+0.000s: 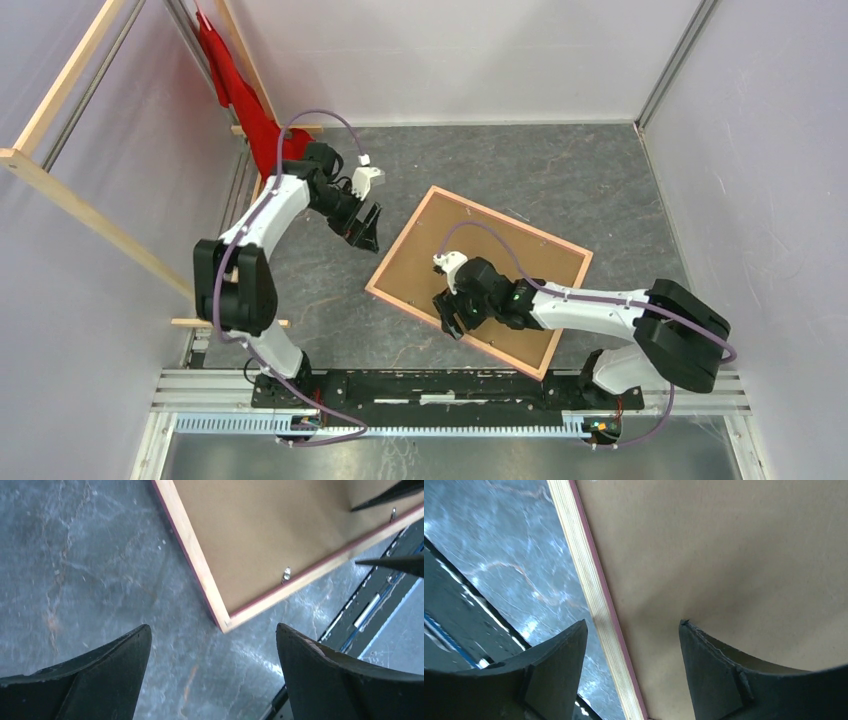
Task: Put the photo into the frame
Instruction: Turn over the photo frame at the center of the board.
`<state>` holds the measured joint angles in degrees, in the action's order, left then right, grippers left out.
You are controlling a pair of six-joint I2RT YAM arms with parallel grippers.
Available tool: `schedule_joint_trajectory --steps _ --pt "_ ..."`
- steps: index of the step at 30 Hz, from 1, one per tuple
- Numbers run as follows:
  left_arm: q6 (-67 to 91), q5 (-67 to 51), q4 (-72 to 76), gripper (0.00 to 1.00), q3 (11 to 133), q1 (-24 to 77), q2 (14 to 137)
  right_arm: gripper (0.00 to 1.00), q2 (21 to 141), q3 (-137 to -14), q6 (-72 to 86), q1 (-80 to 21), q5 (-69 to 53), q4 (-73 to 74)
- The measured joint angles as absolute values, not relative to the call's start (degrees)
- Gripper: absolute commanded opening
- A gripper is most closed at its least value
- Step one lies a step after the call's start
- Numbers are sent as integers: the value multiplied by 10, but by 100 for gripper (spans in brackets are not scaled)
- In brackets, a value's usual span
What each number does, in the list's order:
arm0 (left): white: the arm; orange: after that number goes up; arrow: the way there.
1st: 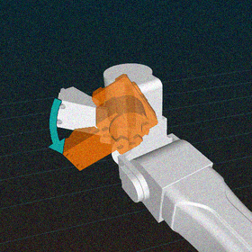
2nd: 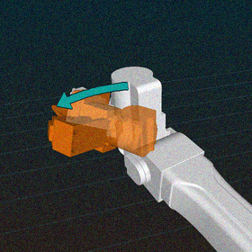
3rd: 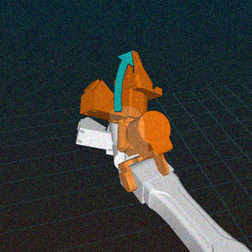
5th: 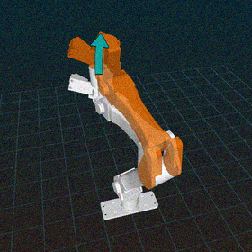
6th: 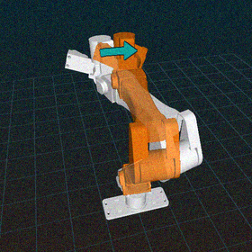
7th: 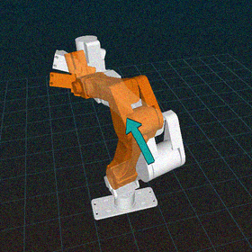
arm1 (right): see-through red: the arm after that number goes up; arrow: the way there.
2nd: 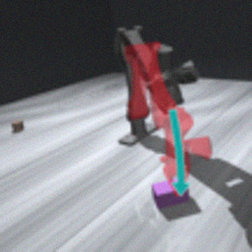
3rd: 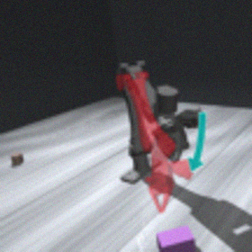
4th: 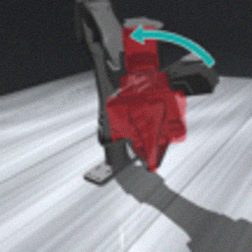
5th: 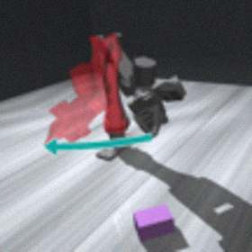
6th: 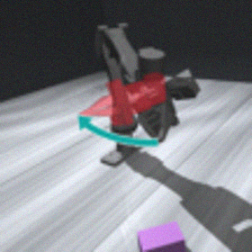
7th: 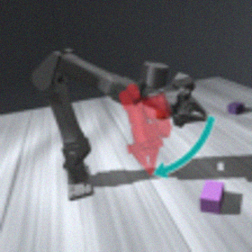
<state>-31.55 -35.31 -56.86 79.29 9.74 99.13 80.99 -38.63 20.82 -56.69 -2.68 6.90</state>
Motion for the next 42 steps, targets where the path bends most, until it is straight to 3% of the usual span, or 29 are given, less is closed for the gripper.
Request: schedule_joint_trajectory --steps 7,16,26,34,42 --pt "-316 -314 -573 100 692 97 855 49 796 -371 188 -621 39 84" --pt "-317 -246 -541 100 518 97 726 35 806 -372 178 -677 93 90" --pt "-362 -240 -502 100 462 97 576 1 834 -403 151 -686 107 103" --pt "-460 -267 -468 100 440 97 443 0 870 -528 141 -673 87 194" --pt "-688 -315 -423 100 342 97 318 0 871 -655 157 -638 24 234"
